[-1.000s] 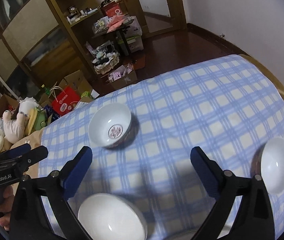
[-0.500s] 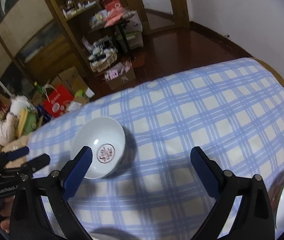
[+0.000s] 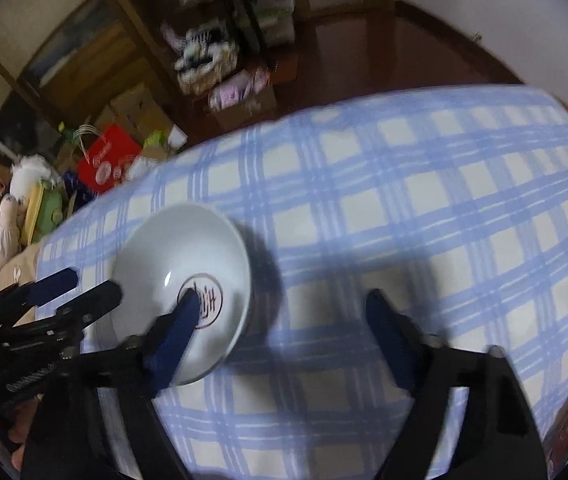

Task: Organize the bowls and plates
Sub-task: 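Move both tools to the red-seal white plate and close on its rim, then lift the red-seal plate off the cloth with both tools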

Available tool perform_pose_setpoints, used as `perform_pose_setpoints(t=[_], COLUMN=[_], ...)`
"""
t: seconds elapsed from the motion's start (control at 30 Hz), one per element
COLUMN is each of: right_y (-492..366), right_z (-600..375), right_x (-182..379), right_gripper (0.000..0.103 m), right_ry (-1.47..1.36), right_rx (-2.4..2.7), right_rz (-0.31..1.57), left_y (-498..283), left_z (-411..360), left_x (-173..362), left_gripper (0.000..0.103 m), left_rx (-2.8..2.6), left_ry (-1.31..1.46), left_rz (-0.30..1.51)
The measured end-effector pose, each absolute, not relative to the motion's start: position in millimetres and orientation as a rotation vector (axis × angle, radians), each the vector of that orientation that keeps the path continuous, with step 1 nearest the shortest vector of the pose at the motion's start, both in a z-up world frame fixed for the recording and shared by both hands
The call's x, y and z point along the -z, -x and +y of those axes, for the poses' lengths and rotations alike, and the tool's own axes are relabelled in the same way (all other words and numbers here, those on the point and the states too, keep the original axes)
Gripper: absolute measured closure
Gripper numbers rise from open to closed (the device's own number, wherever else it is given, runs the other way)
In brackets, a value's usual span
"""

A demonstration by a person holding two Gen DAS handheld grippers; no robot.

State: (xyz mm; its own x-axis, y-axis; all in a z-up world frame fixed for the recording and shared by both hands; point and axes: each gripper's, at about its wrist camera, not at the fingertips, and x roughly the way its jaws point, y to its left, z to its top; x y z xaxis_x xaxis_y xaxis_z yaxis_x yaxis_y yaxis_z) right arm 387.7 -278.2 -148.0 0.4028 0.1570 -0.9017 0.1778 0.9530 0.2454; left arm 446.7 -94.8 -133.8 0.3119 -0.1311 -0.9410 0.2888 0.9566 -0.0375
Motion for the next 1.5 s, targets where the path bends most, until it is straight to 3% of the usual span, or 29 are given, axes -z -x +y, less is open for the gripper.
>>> perform_pose_setpoints(t=[0.1, 0.17, 0.27, 0.73, 1.5], right_y=[-392.9, -394.8, -394.0, -362.5, -263.4], right_z=[-274.0, -274.7, -275.5, -257.2, -253.4], right_x=[157.7, 161.9, 164.0, 135.5, 36.5], right_gripper=[0.053, 0.071, 0.088, 0.091, 0.091], right_ry=[-0.342, -0.395, -0.462, -0.347, -0.316], right_rx=[-0.014, -0.049, -0.071, -0.047, -0.062], right_rz=[1.227, 1.245, 1.270, 1.242, 1.117], left_y=[-450.7, -450.7, -447.5, -414.6, -315.3], left_z=[-100.0, -102.3, -109.0, -105.5, -97.5], left_x=[144.7, 146.8, 146.2, 125.6, 32.2], left_gripper=[0.067, 0.086, 0.094, 0.093, 0.093], left_rx=[0.278, 0.310, 0.321, 0.278, 0.299], left_ry=[-0.126, -0.084, -0.091, -0.104, -0.075], left_rz=[1.265, 1.281, 1.275, 1.258, 1.130])
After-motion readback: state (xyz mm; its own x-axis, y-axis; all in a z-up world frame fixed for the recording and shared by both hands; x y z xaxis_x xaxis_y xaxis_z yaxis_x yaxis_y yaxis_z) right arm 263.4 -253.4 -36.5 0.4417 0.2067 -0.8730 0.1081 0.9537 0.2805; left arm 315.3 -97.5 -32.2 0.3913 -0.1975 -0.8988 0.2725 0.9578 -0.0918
